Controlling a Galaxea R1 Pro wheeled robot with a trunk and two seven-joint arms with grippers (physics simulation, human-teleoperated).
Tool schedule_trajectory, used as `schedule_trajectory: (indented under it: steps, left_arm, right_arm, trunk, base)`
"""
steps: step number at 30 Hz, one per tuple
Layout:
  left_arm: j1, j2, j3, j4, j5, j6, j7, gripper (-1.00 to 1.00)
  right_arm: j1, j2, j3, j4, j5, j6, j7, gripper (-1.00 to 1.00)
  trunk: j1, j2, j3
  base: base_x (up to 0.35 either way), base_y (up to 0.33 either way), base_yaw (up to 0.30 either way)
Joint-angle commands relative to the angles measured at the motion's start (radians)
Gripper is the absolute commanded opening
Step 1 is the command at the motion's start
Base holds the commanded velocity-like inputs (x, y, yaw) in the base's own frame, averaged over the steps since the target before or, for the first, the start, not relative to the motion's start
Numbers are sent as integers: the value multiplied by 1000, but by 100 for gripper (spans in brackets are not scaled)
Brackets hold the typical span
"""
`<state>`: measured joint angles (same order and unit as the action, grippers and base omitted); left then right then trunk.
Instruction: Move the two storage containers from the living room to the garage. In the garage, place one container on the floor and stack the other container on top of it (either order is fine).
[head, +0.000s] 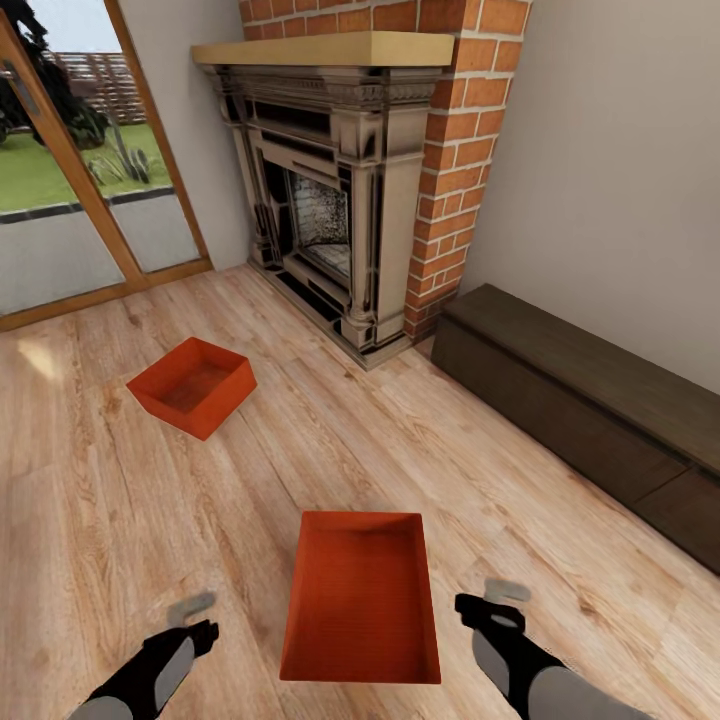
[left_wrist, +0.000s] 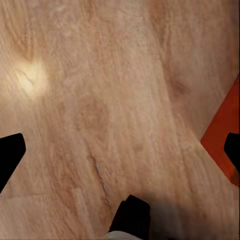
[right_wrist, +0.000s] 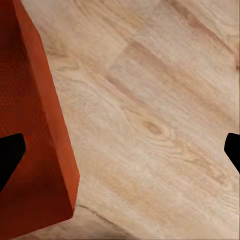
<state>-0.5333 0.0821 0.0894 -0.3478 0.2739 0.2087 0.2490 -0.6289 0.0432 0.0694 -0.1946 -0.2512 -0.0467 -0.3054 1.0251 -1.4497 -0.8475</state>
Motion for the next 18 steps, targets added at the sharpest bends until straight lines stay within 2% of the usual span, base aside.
schedule_trajectory:
  steps: [1,2,3,4,5,8,12,14,16,17,18]
  left_arm:
    - [-23,-56,-2,0,-32,3,6,100]
    - [-33,-91,-3,0,-80,-3,7,100]
    - [-40,-124,-4,-2,-144,-20,8,100]
    - [-45,-149,-4,-7,-200,-54,8,100]
    - [-48,-168,-4,-13,-238,-91,8,100]
    - [-53,-196,-3,-23,-297,-157,9,100]
    - [-54,-205,-7,11,-313,-168,14,100]
    - [-54,-204,-7,38,-314,-169,8,100]
    - [-54,-204,-7,60,-314,-170,4,100]
    - [-54,-207,-5,73,-317,-170,2,100]
    - [-54,-207,-5,74,-317,-170,0,100]
  right_arm:
    - [-4,36,10,3,-11,-18,-4,100]
    - [-5,50,12,7,-9,-26,-4,100]
    - [-6,60,12,17,-6,-43,0,100]
    - [-7,66,13,26,-5,-66,3,100]
    - [-7,70,14,33,-4,-87,5,100]
    - [-6,81,23,45,8,-120,10,100]
    - [-6,114,54,94,36,-138,22,100]
    - [-6,121,59,104,41,-153,33,100]
    - [-6,123,62,113,45,-170,70,100]
    - [-6,125,69,120,50,-179,141,100]
    - [-6,126,76,120,57,-180,147,100]
  trunk:
    - [0,0,-1]
    - [0,0,-1]
    - [0,0,-1]
    - [0,0,-1]
    - [0,0,-1]
    - [0,0,-1]
    - [0,0,-1]
    - [0,0,-1]
    - [0,0,-1]
    - [0,0,-1]
    - [0,0,-1]
  base:
    - [0,0,0]
    - [0,0,0]
    - [0,0,0]
    - [0,0,0]
    - [0,0,0]
    - [0,0,0]
    - [0,0,0]
    - [0,0,0]
    - [0,0,0]
    - [0,0,0]
    - [0,0,0]
